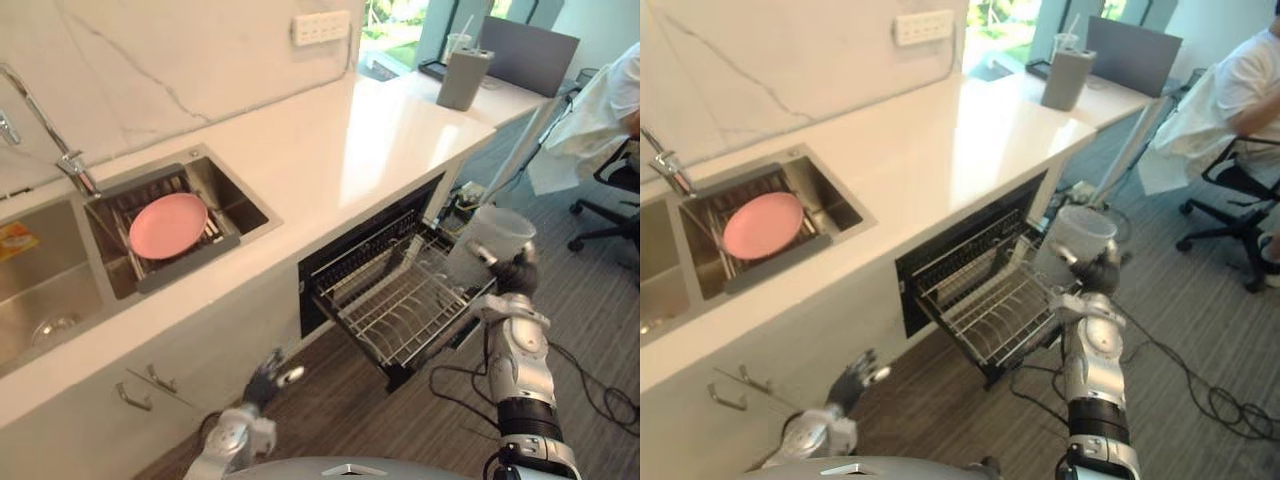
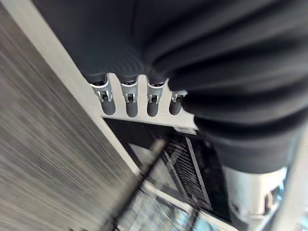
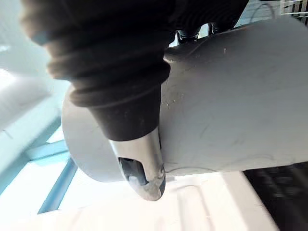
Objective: Walk over to the sink, pick up the cup, carry it to the dishwasher, place the cup inside the dishwasher, then close the dishwasher door
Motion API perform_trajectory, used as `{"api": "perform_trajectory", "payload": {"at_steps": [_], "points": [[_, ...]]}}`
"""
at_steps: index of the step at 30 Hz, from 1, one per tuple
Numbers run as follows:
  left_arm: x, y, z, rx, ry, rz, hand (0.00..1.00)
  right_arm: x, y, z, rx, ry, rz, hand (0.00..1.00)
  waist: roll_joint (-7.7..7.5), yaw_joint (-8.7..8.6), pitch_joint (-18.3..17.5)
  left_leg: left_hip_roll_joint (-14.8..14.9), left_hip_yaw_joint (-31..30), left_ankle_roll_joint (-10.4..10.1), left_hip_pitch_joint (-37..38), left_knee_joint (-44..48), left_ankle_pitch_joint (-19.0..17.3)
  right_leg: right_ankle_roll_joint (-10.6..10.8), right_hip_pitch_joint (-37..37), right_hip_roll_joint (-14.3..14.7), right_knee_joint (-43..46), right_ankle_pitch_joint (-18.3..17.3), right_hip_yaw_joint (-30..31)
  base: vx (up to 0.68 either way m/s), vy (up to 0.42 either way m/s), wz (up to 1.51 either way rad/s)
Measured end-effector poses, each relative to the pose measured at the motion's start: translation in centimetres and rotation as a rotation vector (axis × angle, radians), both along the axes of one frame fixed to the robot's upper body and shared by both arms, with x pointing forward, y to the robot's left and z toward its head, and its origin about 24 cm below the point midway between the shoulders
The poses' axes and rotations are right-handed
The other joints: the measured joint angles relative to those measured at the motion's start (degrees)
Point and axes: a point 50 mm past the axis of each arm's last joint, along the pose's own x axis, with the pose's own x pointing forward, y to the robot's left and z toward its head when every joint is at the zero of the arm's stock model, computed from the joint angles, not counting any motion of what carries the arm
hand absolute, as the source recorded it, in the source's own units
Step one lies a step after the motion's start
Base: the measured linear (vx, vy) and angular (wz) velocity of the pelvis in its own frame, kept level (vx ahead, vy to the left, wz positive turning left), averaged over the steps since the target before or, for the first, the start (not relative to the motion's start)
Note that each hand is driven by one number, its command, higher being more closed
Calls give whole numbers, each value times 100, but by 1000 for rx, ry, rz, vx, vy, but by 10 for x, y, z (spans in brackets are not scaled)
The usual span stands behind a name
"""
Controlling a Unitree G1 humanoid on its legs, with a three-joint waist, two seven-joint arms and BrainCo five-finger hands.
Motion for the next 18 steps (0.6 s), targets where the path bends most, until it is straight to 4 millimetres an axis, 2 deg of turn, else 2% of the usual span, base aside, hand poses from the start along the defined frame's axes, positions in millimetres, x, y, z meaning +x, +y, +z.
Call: {"api": "perform_trajectory", "payload": {"at_steps": [2, 5, 7, 10, 11, 14, 16, 18], "points": [[-16, 39, -17, 155, 104, 83, 0, 2, 11, -24, -35, 160, 74, 100, -77, 43, 65, -14, -107, -7, 6, 0, -17, 34, 121, -2, 0, -48, -147, 30, -19, 26], [-32, 77, -26, 360, 178, 102, 0, 12, 26, -41, -70, 281, 150, 100, -66, 130, 78, -58, -160, -3, 9, 0, -39, 44, 152, -35, 1, -75, -199, 26, -4, 11], [-44, 91, -30, 456, 233, 75, 0, 17, 28, -46, -92, 332, 160, 100, -50, 138, 94, -114, -256, 4, 18, 0, -38, 89, 242, -78, 9, -97, -306, 38, -8, 23], [-66, 98, -37, 550, 355, 12, 0, 28, 27, -50, -122, 419, 175, 100, -17, 193, 179, -177, -399, 18, -3, 0, -37, 119, 311, -112, 14, -113, -447, 8, -6, 26], [-74, 100, -40, 564, 415, 1, 0, 33, 23, -49, -125, 462, 165, 100, 3, 267, 253, -182, -442, 28, -44, 0, -22, 112, 303, -113, 24, -124, -494, -35, -7, 33], [-83, 103, -43, 583, 480, -2, 0, 46, 3, -36, -172, 503, 112, 100, 59, 378, 523, -217, -728, 60, -337, 1, 106, 76, 221, -102, 87, -144, -753, -65, -4, 41], [-82, 106, -42, 591, 481, 9, 0, 60, -5, -15, -200, 463, 90, 100, 96, 442, 794, -204, -867, 85, -555, 2, 205, 68, 69, -81, 182, -143, -860, -113, 23, 35], [-74, 110, -40, 595, 463, 7, 0, 80, -16, 24, -256, 390, 62, 100, 102, 562, 1187, -153, -936, 92, -883, 2, 322, 13, -303, -75, 418, -172, -873, -125, 42, 15]]}}
